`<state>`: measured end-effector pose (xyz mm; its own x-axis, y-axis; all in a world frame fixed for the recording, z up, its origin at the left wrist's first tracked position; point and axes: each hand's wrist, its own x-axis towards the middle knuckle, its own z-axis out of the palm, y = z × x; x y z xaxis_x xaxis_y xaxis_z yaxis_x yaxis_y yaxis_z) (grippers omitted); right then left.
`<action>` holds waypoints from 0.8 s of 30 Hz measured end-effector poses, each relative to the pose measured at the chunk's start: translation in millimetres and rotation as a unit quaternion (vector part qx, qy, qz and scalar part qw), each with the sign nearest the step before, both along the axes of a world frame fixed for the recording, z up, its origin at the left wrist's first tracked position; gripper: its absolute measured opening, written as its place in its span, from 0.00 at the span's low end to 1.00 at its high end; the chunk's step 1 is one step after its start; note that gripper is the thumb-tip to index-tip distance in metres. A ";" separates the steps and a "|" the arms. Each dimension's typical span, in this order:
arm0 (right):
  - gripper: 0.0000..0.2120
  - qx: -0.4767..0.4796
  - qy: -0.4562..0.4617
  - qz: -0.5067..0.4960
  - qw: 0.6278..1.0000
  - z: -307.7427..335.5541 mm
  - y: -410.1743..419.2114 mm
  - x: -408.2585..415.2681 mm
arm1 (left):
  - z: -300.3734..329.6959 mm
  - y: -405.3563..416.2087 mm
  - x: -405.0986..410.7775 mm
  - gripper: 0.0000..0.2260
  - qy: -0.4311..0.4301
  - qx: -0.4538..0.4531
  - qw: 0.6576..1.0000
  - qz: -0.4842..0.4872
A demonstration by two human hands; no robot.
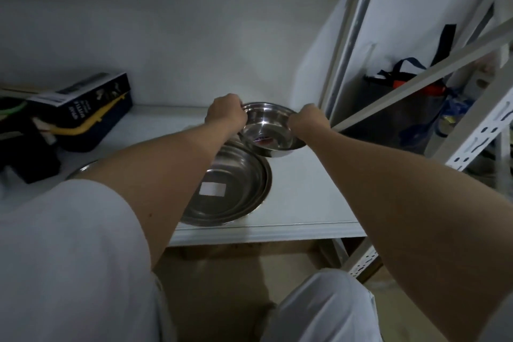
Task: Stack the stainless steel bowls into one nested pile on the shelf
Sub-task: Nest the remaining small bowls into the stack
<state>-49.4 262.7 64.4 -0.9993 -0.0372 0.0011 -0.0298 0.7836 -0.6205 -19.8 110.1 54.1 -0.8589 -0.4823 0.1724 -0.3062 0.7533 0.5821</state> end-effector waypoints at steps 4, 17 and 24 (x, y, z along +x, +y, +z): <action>0.14 0.028 0.012 0.054 0.998 10.0 -38.7 21.2 | 6.7 -43.0 36.7 0.15 -0.007 0.010 0.999 0.032; 0.15 0.171 -0.013 0.159 0.972 -78.2 -81.2 53.3 | -69.9 -91.1 90.8 0.04 -0.179 -0.046 0.983 0.018; 0.16 0.250 0.028 0.161 0.954 -91.6 -85.9 48.8 | -80.4 -93.2 90.3 0.10 -0.160 -0.155 0.975 -0.015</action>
<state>-0.6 176.8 -27.3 -0.9348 -0.3522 -0.0448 -0.3411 0.9260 -0.1620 70.5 16.9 -26.3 -0.9057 -0.4231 0.0270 -0.4094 0.8893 0.2037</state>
